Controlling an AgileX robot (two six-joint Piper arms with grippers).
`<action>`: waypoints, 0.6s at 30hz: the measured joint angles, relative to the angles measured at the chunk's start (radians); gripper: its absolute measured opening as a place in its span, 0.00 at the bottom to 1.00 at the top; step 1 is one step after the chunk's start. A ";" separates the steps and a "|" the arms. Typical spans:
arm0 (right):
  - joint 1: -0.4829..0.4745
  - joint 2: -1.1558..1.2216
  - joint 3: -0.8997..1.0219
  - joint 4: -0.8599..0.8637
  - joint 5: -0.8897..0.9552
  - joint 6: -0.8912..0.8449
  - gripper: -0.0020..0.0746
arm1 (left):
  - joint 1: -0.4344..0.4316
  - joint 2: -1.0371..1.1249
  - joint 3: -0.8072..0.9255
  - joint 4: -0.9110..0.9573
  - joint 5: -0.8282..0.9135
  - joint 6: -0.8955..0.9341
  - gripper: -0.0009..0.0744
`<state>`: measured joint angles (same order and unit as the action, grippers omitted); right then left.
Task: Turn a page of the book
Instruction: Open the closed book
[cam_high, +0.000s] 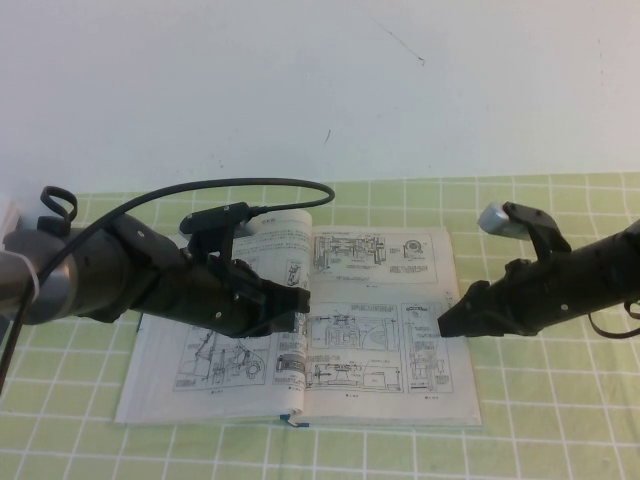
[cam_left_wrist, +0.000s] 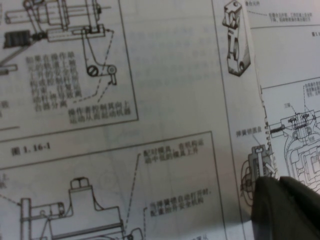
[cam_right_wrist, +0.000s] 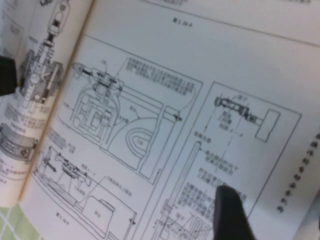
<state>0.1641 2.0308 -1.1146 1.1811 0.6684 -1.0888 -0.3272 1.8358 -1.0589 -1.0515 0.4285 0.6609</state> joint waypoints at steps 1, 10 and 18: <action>0.000 0.008 0.000 0.000 0.005 0.003 0.50 | 0.000 0.000 0.000 0.000 0.000 0.000 0.01; 0.000 0.014 -0.023 -0.003 0.057 0.003 0.50 | 0.000 0.002 0.000 0.000 0.000 0.000 0.01; -0.004 0.014 -0.031 0.111 0.134 -0.065 0.50 | 0.000 0.022 -0.004 -0.011 0.000 0.002 0.01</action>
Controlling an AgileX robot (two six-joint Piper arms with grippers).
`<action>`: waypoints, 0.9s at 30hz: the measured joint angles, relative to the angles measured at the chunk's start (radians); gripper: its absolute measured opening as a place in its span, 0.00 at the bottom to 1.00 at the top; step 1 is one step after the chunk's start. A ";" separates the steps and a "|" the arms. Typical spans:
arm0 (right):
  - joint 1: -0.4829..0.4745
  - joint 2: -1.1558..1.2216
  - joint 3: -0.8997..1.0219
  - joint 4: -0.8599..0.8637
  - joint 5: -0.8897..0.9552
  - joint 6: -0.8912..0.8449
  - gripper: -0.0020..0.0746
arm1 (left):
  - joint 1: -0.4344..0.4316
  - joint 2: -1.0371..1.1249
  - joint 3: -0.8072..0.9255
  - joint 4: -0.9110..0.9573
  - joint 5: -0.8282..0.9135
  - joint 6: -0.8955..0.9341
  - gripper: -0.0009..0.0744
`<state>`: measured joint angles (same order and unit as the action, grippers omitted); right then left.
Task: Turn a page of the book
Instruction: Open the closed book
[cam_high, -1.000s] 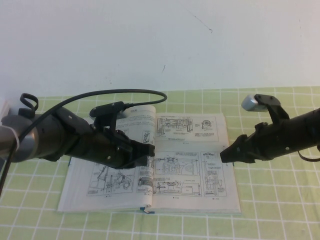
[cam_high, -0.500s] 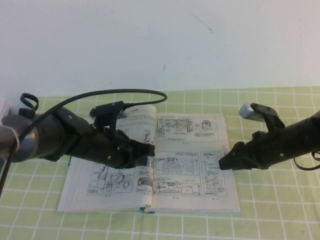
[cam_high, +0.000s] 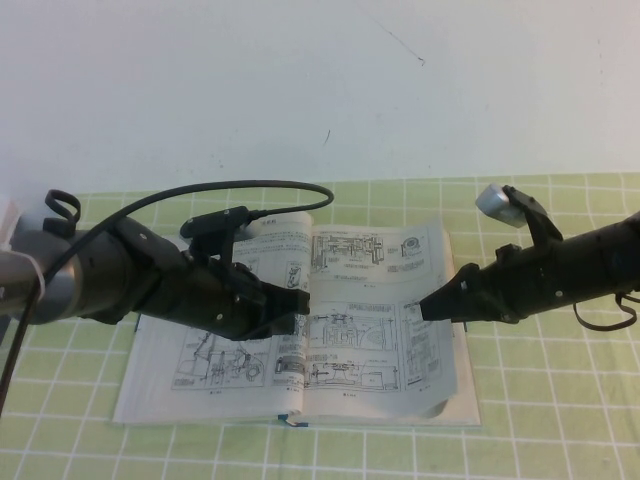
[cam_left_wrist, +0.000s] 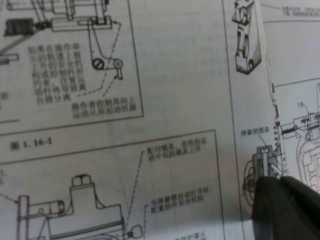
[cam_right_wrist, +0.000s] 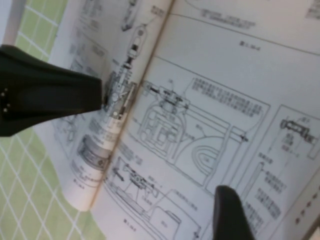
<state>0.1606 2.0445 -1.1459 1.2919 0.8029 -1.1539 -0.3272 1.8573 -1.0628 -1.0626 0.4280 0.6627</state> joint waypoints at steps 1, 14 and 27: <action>0.002 0.000 0.000 0.008 0.005 -0.004 0.50 | 0.000 0.000 0.000 -0.006 0.000 0.000 0.01; 0.002 0.000 -0.002 0.030 0.017 -0.003 0.51 | 0.000 0.000 0.000 -0.107 -0.002 0.104 0.01; 0.003 0.000 -0.109 -0.171 -0.042 0.208 0.51 | 0.000 0.000 -0.001 -0.112 0.010 0.107 0.01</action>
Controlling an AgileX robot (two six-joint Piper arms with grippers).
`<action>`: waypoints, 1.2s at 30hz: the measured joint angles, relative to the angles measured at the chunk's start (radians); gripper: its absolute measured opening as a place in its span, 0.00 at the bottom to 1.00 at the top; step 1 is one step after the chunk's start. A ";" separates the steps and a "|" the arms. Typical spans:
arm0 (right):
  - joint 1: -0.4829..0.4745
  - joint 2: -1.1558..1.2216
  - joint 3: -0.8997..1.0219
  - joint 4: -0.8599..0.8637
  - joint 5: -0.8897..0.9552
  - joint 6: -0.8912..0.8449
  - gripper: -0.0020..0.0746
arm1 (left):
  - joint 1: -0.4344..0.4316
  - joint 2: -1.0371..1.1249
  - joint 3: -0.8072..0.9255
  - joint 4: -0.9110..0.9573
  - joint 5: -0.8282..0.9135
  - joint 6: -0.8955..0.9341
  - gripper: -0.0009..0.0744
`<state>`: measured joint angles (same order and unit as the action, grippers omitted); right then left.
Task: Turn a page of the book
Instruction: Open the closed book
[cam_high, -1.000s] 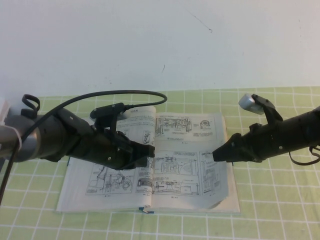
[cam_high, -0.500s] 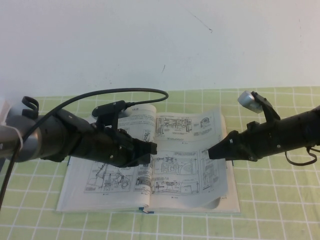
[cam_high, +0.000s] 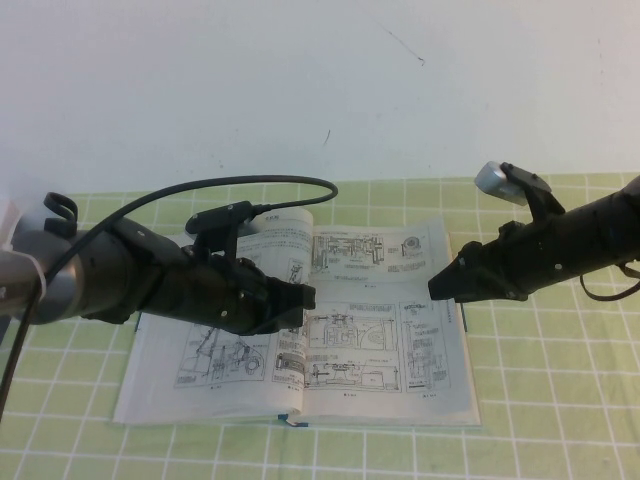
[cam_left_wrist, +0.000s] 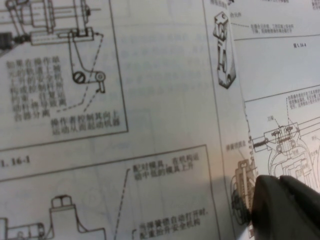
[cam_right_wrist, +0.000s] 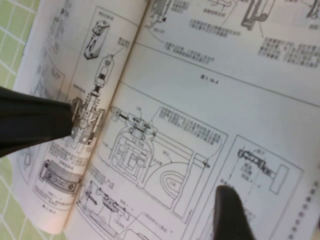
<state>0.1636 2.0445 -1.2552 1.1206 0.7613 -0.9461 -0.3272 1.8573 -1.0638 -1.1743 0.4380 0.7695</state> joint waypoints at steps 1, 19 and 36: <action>0.000 0.000 -0.001 -0.002 0.000 0.004 0.51 | 0.000 0.000 0.000 0.000 0.000 0.000 0.01; 0.001 0.030 -0.002 -0.142 0.022 0.147 0.51 | 0.000 0.000 0.000 0.000 0.003 0.004 0.01; 0.001 0.050 -0.040 -0.134 0.098 0.152 0.51 | 0.000 0.000 0.000 0.000 0.004 0.026 0.01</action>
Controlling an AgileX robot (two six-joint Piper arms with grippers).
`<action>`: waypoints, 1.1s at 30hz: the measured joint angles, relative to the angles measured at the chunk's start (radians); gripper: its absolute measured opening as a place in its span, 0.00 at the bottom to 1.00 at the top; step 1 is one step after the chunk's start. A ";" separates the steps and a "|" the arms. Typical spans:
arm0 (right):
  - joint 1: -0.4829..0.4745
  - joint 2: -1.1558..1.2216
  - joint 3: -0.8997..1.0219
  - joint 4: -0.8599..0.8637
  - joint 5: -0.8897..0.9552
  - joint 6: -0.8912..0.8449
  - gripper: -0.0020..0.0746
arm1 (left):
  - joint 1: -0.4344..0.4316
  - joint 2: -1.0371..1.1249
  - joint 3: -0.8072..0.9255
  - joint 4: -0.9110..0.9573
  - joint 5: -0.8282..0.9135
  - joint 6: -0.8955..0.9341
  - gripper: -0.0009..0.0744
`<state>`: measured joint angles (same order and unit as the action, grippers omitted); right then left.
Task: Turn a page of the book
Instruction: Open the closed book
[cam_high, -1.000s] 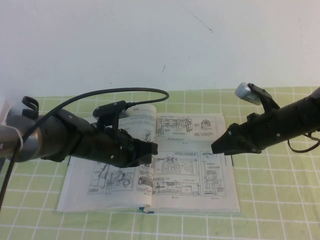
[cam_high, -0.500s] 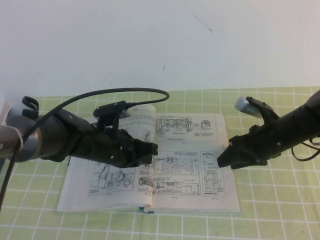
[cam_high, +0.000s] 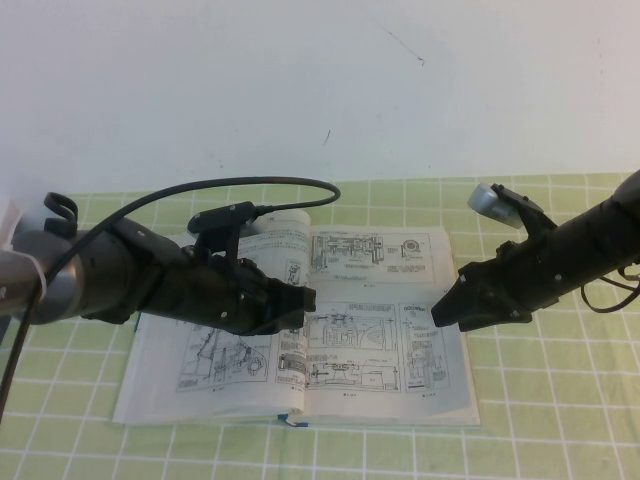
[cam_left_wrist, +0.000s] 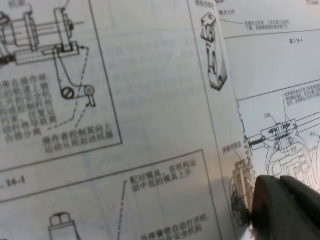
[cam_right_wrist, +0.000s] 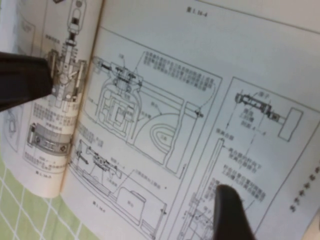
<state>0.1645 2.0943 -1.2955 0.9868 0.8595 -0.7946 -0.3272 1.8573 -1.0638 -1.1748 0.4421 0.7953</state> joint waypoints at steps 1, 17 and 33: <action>0.000 0.000 -0.001 0.000 0.000 0.000 0.51 | 0.000 0.000 0.000 0.000 0.000 0.000 0.01; 0.000 0.000 -0.008 0.022 0.123 -0.037 0.49 | 0.000 0.000 0.000 0.000 0.002 0.006 0.01; 0.000 0.000 -0.022 0.060 0.149 -0.129 0.49 | 0.000 0.000 0.000 0.000 0.015 0.010 0.01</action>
<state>0.1645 2.0943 -1.3171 1.0471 1.0086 -0.9235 -0.3272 1.8573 -1.0638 -1.1748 0.4566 0.8052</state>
